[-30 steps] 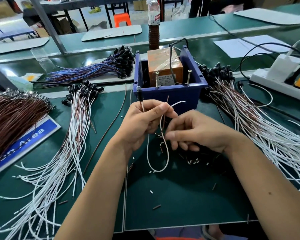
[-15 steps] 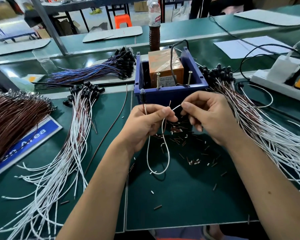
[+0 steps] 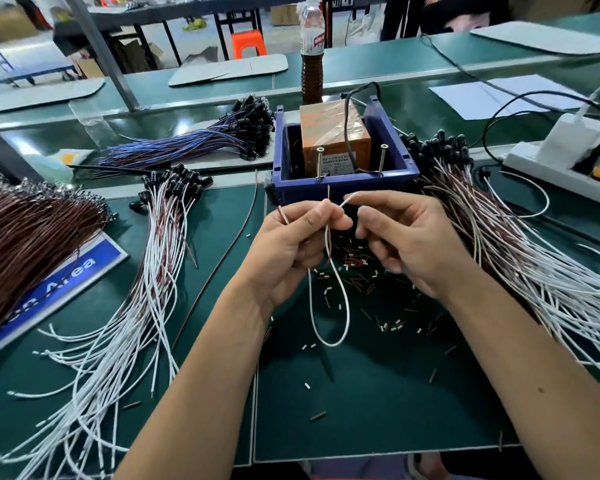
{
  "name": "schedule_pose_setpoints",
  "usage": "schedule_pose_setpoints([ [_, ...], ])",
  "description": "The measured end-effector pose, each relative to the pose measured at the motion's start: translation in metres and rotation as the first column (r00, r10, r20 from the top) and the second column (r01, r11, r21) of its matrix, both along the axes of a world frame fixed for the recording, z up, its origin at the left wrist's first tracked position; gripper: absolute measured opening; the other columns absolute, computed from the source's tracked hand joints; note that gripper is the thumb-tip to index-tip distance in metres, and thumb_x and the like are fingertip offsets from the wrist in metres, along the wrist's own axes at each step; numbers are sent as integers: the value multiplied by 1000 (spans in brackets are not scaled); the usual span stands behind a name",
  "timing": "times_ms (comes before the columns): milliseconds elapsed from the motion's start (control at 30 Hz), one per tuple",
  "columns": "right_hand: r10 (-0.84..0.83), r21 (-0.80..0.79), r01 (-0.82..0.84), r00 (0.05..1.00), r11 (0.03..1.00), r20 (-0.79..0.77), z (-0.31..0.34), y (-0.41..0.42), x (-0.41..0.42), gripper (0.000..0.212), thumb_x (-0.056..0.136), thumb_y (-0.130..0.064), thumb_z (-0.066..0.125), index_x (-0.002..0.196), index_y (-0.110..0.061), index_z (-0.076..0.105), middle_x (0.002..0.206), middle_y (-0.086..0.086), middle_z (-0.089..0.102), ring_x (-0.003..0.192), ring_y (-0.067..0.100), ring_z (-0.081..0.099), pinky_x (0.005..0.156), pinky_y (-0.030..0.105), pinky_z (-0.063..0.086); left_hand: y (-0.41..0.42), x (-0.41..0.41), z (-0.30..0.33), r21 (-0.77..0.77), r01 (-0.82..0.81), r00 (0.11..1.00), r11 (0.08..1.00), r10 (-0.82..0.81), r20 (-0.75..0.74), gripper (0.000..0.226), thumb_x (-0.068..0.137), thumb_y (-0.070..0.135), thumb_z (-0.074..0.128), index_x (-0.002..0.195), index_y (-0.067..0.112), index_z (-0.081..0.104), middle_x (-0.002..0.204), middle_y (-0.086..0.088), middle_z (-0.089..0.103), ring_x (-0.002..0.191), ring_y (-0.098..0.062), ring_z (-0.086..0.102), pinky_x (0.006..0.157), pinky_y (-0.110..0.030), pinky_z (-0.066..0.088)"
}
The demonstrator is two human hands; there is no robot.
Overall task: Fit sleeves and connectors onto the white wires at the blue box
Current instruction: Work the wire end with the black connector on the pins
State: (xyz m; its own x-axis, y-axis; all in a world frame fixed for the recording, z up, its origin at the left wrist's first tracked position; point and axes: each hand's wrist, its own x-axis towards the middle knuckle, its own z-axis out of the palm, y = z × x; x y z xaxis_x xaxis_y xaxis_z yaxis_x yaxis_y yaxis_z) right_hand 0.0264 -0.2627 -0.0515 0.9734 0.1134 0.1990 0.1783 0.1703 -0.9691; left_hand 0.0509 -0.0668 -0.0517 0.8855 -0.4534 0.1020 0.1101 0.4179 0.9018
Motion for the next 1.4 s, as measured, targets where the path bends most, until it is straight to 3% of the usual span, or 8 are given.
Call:
schedule_pose_setpoints([
  [267, 114, 162, -107, 993, 981, -38, 1, 8, -2, 15, 89, -21, 70, 95, -18, 83, 76, 6, 67, 47, 8, 48, 34, 16, 31, -6, -4, 0, 18, 61, 998, 998, -61, 11, 23, 100, 21, 58, 90, 13, 77, 91, -3, 75, 43, 0, 32, 42, -12, 27],
  [467, 44, 277, -61, 997, 959, 69, 8, -4, -1, 8, 89, -25, 76, 90, -17, 78, 82, 3, 69, 47, 7, 50, 35, 16, 33, -3, -9, 10, 72, -10, 982, 997, -4, 191, 13, 93, 21, 69, 87, 19, 80, 107, 0, 70, 49, -3, 36, 45, -16, 27],
  [600, 7, 297, -47, 991, 954, 136, 11, -11, 1, 16, 103, -18, 60, 89, -19, 68, 98, 10, 75, 49, 12, 55, 37, 17, 35, -2, -7, 16, -5, -141, 955, 990, 137, 264, 21, 100, 14, 61, 88, 18, 79, 76, -1, 71, 44, -5, 34, 42, -16, 27],
  [733, -184, 247, 140, 969, 959, 166, 7, -9, 2, 17, 103, -14, 63, 89, -19, 71, 85, 8, 76, 45, 11, 53, 37, 16, 35, -4, -7, 17, -41, -295, 923, 955, 295, 246, 19, 99, 13, 60, 91, 15, 77, 71, -4, 69, 43, -6, 36, 42, -16, 26],
  [900, -522, 118, 511, 808, 852, 272, 5, -7, 4, 5, 98, -18, 73, 94, -20, 77, 78, 8, 76, 45, 15, 54, 43, 21, 40, -6, -5, 16, -7, -391, 888, 920, 379, 262, 18, 96, 12, 66, 81, 16, 57, 71, -9, 71, 39, -10, 31, 40, -18, 25],
  [1033, -670, -33, 740, 626, 672, 399, 1, -7, 6, 8, 97, -19, 71, 101, -17, 78, 75, -2, 76, 55, 15, 66, 52, 28, 52, -7, -6, 16, 7, -446, 865, 895, 428, 263, 16, 95, 14, 68, 83, 17, 58, 72, -12, 72, 40, -10, 31, 42, -17, 27],
  [1167, -675, -116, 854, 477, 507, 563, 2, -2, 6, 9, 96, -16, 71, 97, -16, 80, 76, -10, 71, 65, 7, 68, 60, 24, 54, -7, -6, 15, 40, -510, 834, 859, 483, 265, 17, 93, 14, 70, 81, 18, 60, 73, -11, 73, 42, -11, 31, 43, -18, 27],
  [1400, -649, -124, 888, 413, 443, 638, 7, 13, 13, 11, 94, -15, 71, 89, -12, 80, 69, -12, 66, 58, 3, 60, 57, 23, 50, -10, -6, 10, 92, -659, 728, 747, 602, 329, 12, 93, 12, 70, 84, 16, 65, 77, -13, 76, 45, -6, 46, 50, -19, 37],
])
